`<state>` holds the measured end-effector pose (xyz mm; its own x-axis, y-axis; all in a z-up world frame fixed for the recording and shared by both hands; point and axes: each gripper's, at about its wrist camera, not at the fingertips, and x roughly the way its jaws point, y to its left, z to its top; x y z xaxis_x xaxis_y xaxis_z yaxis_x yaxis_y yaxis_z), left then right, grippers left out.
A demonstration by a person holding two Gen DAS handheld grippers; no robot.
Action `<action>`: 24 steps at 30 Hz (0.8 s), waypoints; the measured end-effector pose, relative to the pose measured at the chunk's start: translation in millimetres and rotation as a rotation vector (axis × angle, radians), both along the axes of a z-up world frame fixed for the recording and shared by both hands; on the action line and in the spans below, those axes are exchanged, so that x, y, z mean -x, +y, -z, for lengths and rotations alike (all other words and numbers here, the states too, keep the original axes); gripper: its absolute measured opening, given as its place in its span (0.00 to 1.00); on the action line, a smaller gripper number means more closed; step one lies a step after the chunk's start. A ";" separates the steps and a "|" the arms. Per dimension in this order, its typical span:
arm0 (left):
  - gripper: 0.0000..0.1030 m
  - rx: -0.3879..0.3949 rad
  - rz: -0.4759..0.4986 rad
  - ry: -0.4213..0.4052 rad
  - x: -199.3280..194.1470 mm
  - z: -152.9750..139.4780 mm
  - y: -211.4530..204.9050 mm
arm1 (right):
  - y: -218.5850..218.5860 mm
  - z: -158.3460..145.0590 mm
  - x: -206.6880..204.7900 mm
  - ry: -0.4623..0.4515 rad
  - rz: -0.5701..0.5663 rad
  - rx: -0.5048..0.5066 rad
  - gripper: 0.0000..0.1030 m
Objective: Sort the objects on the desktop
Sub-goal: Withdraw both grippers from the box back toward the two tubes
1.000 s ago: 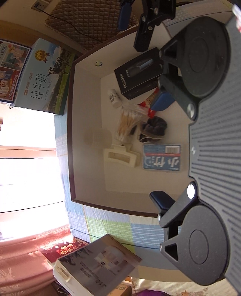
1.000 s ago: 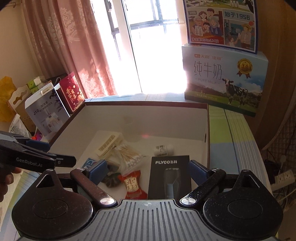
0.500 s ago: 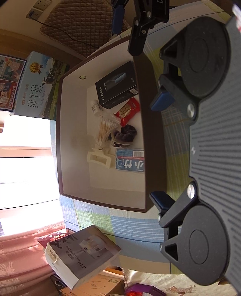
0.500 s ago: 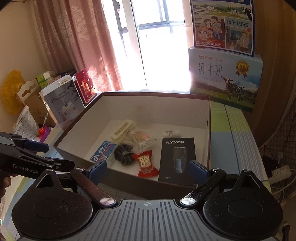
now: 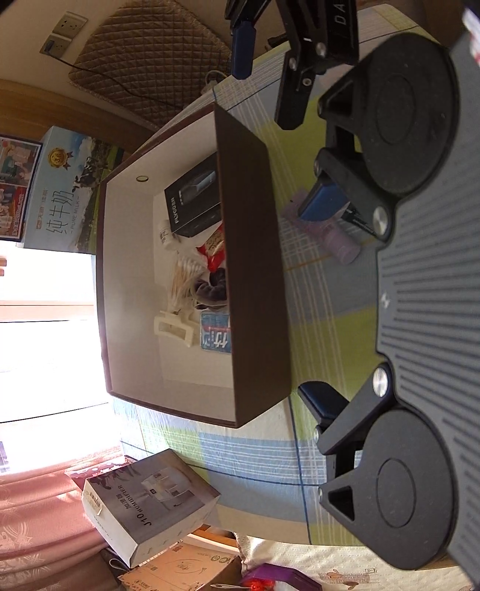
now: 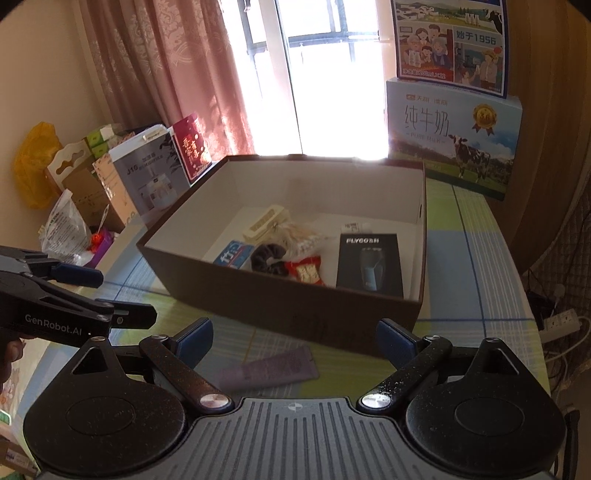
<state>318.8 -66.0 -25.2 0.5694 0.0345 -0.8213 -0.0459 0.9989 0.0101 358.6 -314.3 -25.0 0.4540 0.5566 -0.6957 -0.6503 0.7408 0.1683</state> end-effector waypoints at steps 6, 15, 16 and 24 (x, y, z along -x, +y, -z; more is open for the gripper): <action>0.89 0.011 0.009 0.008 14.3 7.1 -9.1 | -6.3 9.0 18.1 0.023 -0.015 0.023 0.90; 0.89 0.026 0.029 0.044 33.9 24.7 -20.9 | -13.6 21.5 34.9 0.069 -0.025 0.056 0.90; 0.89 0.030 0.031 0.048 35.9 26.5 -21.6 | -14.0 22.1 36.4 0.072 -0.025 0.058 0.90; 0.89 0.031 0.035 0.079 49.9 42.2 -23.2 | -16.3 30.9 43.0 0.104 -0.022 0.082 0.90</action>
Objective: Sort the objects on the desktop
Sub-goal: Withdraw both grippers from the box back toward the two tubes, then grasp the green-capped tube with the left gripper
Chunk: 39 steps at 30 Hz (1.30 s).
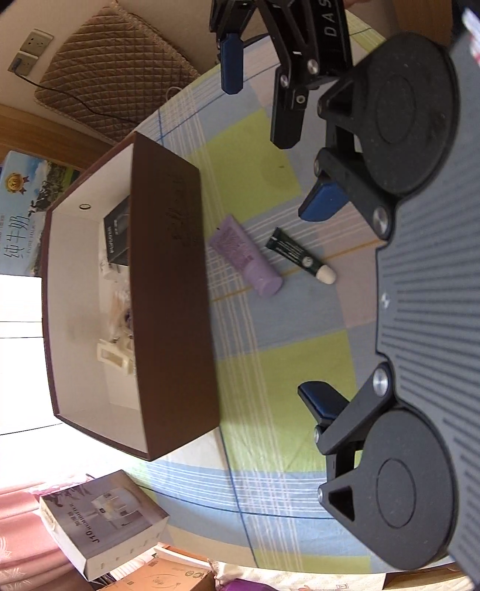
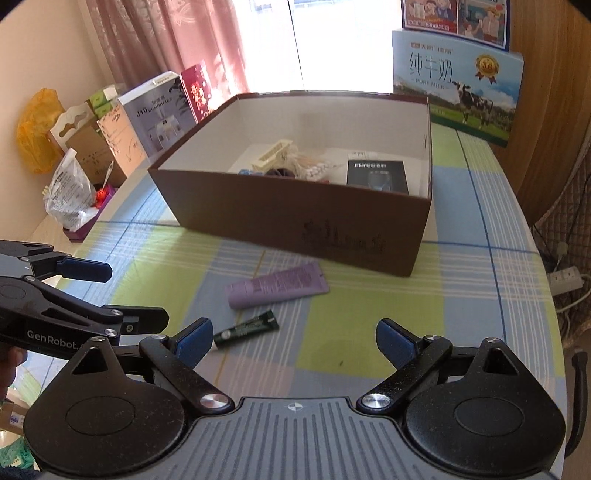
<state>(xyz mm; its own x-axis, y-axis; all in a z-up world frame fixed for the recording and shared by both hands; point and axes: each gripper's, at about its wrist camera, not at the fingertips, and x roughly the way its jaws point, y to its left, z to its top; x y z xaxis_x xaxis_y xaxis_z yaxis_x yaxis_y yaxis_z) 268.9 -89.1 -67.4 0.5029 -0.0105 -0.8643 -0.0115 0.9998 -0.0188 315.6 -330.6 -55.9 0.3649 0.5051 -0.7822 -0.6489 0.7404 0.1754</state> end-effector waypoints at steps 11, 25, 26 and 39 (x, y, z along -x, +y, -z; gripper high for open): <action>0.88 -0.024 0.023 0.020 11.1 16.4 -2.0 | -1.8 13.4 7.2 0.039 0.000 0.028 0.90; 0.81 -0.017 0.067 0.039 7.0 40.5 -5.6 | -7.1 36.1 5.8 0.078 0.053 0.060 0.90; 0.81 -0.018 0.071 0.038 6.4 42.6 -6.0 | -8.1 37.5 5.3 0.079 0.058 0.059 0.90; 0.58 0.009 0.145 0.057 -17.3 73.3 -10.3 | -15.1 55.7 -6.6 0.097 0.120 0.060 0.90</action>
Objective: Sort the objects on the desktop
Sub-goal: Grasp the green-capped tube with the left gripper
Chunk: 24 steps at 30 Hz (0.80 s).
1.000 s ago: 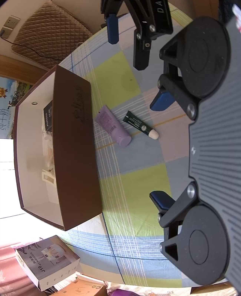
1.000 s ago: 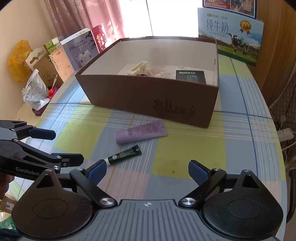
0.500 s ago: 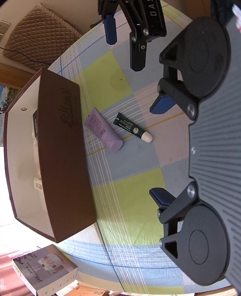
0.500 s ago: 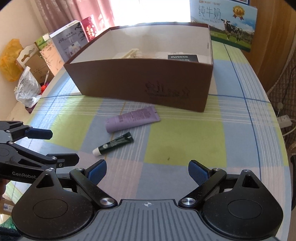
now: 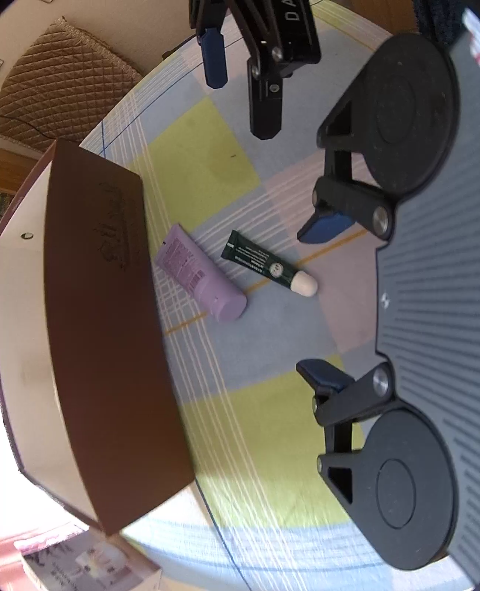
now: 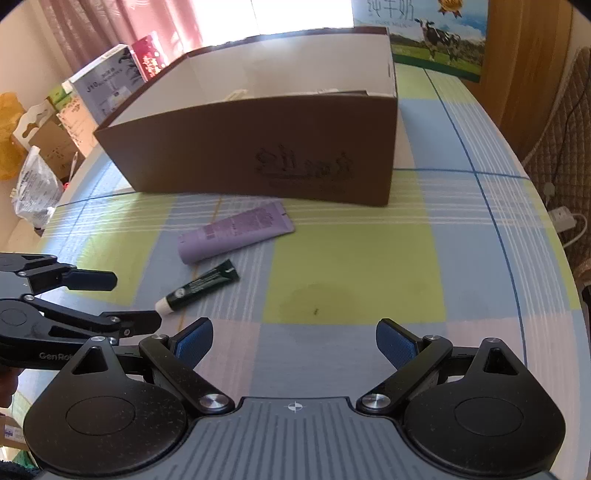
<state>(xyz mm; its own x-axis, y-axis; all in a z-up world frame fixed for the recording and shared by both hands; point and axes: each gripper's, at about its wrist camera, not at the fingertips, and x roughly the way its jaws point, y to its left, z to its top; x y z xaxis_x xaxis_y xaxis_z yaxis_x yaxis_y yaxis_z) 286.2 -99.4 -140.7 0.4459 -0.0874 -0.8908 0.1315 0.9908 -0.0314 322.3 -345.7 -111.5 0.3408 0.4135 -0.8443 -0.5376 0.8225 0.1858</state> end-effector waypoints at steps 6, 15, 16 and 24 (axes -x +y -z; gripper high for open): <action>0.48 -0.001 0.065 -0.002 -15.9 10.3 -8.0 | -5.5 5.0 -6.8 0.015 0.037 0.007 0.90; 0.22 -0.003 0.145 0.001 -26.2 19.9 -20.5 | -10.7 6.8 -11.1 0.029 0.070 0.011 0.90; 0.19 -0.003 0.150 0.004 -25.7 21.1 -21.3 | -11.0 6.7 -11.4 0.030 0.073 0.012 0.90; 0.13 -0.005 0.160 0.000 -11.8 21.7 -18.7 | -9.8 8.4 -13.1 0.040 0.074 0.015 0.90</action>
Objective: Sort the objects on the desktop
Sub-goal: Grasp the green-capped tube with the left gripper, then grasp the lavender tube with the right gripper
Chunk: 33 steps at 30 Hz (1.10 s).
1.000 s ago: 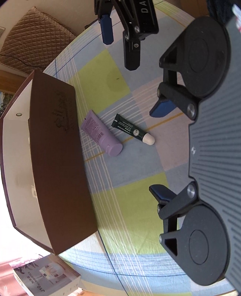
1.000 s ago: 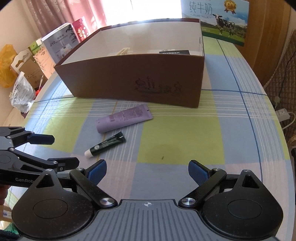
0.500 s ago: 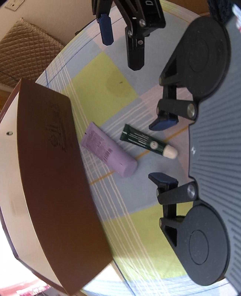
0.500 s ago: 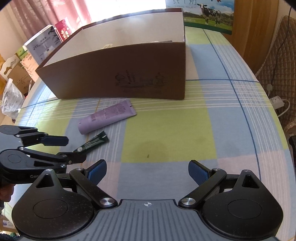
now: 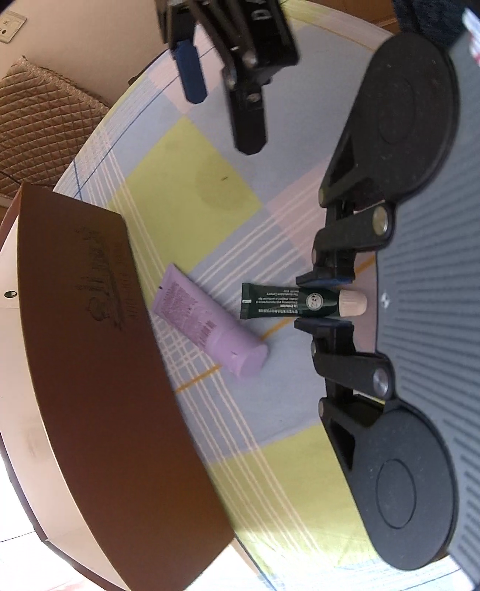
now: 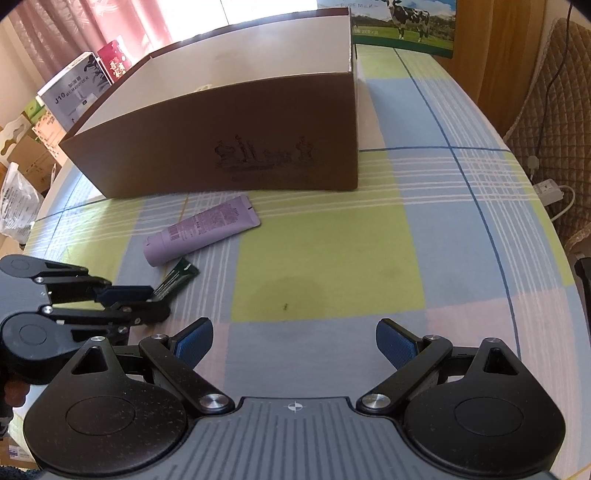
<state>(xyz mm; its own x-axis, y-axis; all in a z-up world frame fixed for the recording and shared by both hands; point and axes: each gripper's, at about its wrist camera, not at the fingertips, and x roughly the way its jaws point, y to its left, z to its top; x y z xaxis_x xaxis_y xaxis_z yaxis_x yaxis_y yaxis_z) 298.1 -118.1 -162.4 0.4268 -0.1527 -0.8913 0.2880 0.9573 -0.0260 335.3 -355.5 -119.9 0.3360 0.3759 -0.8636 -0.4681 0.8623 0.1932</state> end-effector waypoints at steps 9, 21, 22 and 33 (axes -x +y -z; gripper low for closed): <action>0.13 -0.001 -0.080 0.022 32.8 -3.3 31.8 | 10.7 5.2 0.5 0.017 -0.037 0.003 0.90; 0.13 -0.016 -0.336 0.018 31.8 -3.3 99.5 | 63.4 13.3 -3.0 0.037 -0.133 -0.018 0.90; 0.13 -0.016 -0.346 0.019 30.4 -3.5 102.4 | 69.2 13.6 -5.1 0.037 -0.136 -0.023 0.90; 0.14 -0.018 -0.391 0.021 16.6 -4.6 119.1 | 112.9 18.3 -33.8 0.075 0.036 -0.109 0.89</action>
